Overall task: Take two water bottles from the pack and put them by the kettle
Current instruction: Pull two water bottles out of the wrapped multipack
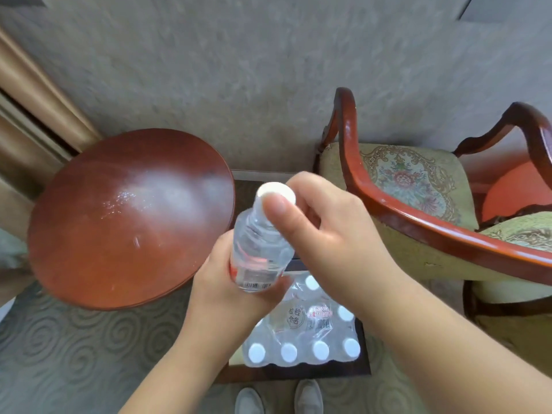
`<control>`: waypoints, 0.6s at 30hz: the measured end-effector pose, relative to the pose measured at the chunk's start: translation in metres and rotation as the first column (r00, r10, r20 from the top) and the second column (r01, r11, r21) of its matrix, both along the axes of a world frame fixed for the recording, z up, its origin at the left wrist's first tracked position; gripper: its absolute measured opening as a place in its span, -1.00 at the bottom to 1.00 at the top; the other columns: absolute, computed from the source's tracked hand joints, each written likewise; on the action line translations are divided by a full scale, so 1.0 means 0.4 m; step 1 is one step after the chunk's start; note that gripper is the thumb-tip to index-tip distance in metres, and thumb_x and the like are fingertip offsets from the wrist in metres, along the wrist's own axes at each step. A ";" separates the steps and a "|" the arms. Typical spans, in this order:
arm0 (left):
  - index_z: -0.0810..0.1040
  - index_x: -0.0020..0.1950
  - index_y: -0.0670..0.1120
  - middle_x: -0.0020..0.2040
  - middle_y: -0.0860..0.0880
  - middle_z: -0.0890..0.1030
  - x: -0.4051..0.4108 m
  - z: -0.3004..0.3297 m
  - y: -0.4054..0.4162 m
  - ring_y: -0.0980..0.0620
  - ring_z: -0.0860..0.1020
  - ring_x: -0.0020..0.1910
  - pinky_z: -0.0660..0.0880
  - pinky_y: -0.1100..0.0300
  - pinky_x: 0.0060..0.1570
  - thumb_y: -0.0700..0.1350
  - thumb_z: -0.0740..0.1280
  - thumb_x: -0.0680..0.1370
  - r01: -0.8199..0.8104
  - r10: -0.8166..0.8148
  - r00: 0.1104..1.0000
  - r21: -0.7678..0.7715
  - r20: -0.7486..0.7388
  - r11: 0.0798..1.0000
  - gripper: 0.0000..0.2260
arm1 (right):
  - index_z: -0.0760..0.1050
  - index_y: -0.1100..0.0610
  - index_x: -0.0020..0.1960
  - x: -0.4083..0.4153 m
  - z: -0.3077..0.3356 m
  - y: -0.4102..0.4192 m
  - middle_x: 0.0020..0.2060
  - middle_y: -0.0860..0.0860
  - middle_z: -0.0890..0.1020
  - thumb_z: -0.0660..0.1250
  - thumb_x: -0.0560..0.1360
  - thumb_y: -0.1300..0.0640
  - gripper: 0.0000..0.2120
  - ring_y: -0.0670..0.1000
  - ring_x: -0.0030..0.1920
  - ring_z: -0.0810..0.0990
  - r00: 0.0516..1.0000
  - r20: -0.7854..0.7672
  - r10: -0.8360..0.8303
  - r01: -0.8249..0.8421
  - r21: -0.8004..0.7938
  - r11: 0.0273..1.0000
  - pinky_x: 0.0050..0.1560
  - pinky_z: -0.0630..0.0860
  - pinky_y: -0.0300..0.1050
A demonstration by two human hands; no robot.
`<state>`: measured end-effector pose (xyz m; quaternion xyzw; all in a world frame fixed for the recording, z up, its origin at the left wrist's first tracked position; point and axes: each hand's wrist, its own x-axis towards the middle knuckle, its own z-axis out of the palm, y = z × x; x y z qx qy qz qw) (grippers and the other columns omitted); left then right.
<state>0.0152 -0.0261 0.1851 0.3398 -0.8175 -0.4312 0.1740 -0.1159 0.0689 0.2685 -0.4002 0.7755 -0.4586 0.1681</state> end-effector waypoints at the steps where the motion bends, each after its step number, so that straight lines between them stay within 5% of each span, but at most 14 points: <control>1: 0.54 0.12 0.23 -0.02 0.24 0.67 0.011 -0.007 0.002 0.27 0.65 -0.05 0.54 0.32 -0.21 0.13 0.57 0.27 -0.009 0.009 1.000 0.046 -0.002 0.999 -0.54 | 0.53 0.03 -0.22 -0.008 -0.038 0.012 -0.36 -0.05 0.59 0.09 0.52 -0.48 -0.39 -0.11 -0.33 0.52 0.991 0.120 -0.053 0.046 0.056 0.997 -0.26 0.46 -0.03; 3: 0.52 0.08 0.25 -0.01 0.25 0.65 0.034 -0.030 0.010 0.21 0.63 -0.06 0.52 0.27 -0.22 0.14 0.59 0.23 0.024 -0.025 0.999 0.039 0.031 0.999 -0.53 | 0.63 0.04 -0.22 -0.018 -0.119 0.039 -0.35 0.00 0.67 -0.02 0.50 -0.52 -0.27 -0.12 -0.32 0.56 0.873 0.462 -0.156 0.123 0.101 0.987 -0.16 0.46 -0.07; 5: 0.49 0.09 0.27 0.02 0.26 0.63 0.054 -0.054 0.023 0.23 0.63 -0.05 0.50 0.30 -0.20 0.17 0.61 0.21 0.000 -0.002 1.000 0.104 0.020 0.995 -0.48 | 0.71 0.12 -0.14 -0.022 -0.200 0.062 -0.28 0.18 0.72 -0.06 0.51 -0.51 -0.17 0.01 -0.31 0.59 0.757 0.624 -0.193 0.152 0.119 0.981 -0.15 0.51 -0.02; 8: 0.48 0.12 0.24 0.00 0.18 0.68 0.072 -0.089 0.039 0.17 0.67 -0.03 0.57 0.21 -0.12 0.18 0.66 0.18 -0.065 0.070 0.997 0.179 -0.022 0.982 -0.40 | 0.59 0.09 -0.29 -0.013 -0.325 0.100 -0.39 0.03 0.67 0.12 0.57 -0.34 -0.41 -0.05 -0.37 0.58 0.925 0.315 -0.214 0.076 0.400 0.913 -0.28 0.49 -0.06; 11: 0.46 0.15 0.31 0.06 0.22 0.68 0.076 -0.092 0.047 0.23 0.66 0.04 0.54 0.26 -0.05 0.24 0.64 0.14 -0.119 0.137 0.988 0.225 -0.066 0.967 -0.35 | 0.55 0.06 -0.21 0.027 -0.456 0.122 -0.26 0.01 0.65 0.23 0.64 -0.05 -0.69 0.09 -0.13 0.68 0.995 -0.007 0.096 -0.045 0.846 0.531 -0.22 0.44 -0.09; 14: 0.44 0.16 0.35 0.10 0.32 0.64 0.078 -0.087 0.046 0.31 0.63 0.07 0.48 0.34 -0.04 0.26 0.61 0.12 -0.122 0.145 0.986 0.237 -0.081 0.964 -0.33 | 0.63 0.07 0.21 0.073 -0.533 0.103 0.12 0.06 0.71 0.30 0.59 0.16 -0.76 0.13 0.15 0.66 0.941 -0.093 0.327 -0.001 0.961 0.276 -0.04 0.50 -0.03; 18: 0.47 0.18 0.30 0.11 0.28 0.66 0.088 -0.081 0.041 0.27 0.65 0.08 0.49 0.32 -0.03 0.22 0.62 0.14 -0.097 0.129 0.985 0.255 -0.112 0.962 -0.34 | 0.62 0.00 0.16 0.096 -0.563 0.055 -0.17 0.00 0.63 0.27 0.60 0.12 -0.80 0.10 -0.04 0.67 0.954 -0.100 0.282 0.034 0.973 0.229 -0.21 0.35 -0.06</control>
